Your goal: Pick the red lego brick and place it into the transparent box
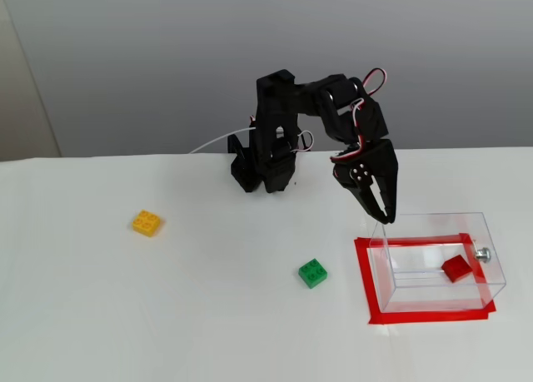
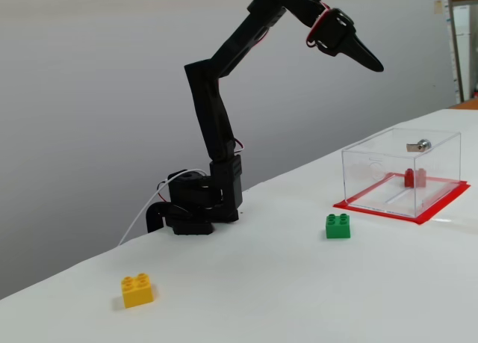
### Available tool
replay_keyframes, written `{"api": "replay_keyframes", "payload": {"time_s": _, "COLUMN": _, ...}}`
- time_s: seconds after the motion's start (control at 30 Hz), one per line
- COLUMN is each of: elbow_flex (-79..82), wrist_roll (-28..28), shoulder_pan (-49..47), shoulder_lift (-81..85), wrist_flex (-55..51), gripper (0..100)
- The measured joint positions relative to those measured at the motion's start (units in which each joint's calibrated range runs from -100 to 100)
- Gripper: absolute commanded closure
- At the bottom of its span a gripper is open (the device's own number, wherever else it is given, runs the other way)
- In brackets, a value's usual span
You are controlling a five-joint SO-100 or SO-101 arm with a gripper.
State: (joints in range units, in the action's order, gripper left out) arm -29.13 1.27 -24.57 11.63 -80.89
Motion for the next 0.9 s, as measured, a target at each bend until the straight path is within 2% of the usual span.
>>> {"api": "replay_keyframes", "payload": {"time_s": 0.17, "elbow_flex": 2.65, "wrist_roll": 0.0, "shoulder_pan": 10.04, "shoulder_lift": 7.19, "wrist_flex": 0.0, "gripper": 99}}
{"api": "replay_keyframes", "payload": {"time_s": 0.4, "elbow_flex": 17.65, "wrist_roll": 0.0, "shoulder_pan": 21.37, "shoulder_lift": 20.3, "wrist_flex": 0.0, "gripper": 99}}
{"api": "replay_keyframes", "payload": {"time_s": 0.63, "elbow_flex": 38.48, "wrist_roll": 0.15, "shoulder_pan": 28.1, "shoulder_lift": 35.1, "wrist_flex": 0.0, "gripper": 99}}
{"api": "replay_keyframes", "payload": {"time_s": 0.9, "elbow_flex": 62.93, "wrist_roll": 0.2, "shoulder_pan": 29.27, "shoulder_lift": 54.55, "wrist_flex": 2.14, "gripper": 99}}
